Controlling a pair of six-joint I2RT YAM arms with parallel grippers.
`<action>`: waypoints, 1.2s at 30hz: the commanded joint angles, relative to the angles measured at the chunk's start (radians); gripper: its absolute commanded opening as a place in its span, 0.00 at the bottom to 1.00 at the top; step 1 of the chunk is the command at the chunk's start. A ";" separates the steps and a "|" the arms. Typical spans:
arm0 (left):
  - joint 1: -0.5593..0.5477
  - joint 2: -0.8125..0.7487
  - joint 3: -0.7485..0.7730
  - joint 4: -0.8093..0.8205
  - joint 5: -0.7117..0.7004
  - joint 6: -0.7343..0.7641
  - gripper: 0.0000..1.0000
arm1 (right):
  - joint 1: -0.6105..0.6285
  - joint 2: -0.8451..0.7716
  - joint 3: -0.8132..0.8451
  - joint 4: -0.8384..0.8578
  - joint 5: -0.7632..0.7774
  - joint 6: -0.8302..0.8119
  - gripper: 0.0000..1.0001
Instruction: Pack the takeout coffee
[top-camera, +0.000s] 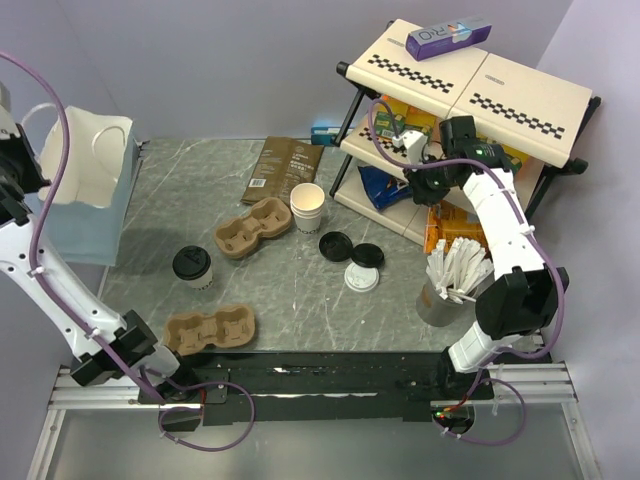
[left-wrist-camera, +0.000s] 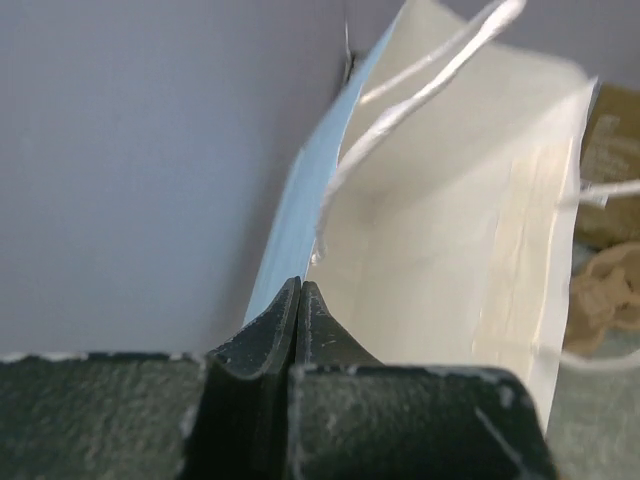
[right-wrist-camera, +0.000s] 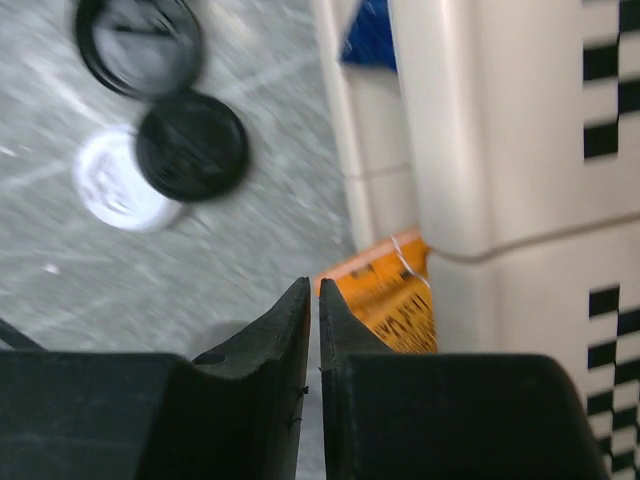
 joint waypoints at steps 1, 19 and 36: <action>-0.010 -0.071 0.040 0.268 0.054 -0.085 0.01 | -0.049 0.025 -0.014 -0.030 0.159 -0.106 0.15; -0.089 -0.112 -0.007 0.688 0.600 -0.467 0.01 | -0.141 0.077 -0.055 0.038 0.347 -0.195 0.16; -0.277 -0.098 -0.149 0.078 0.016 0.002 0.74 | 0.193 -0.096 -0.035 -0.009 -0.096 0.005 0.45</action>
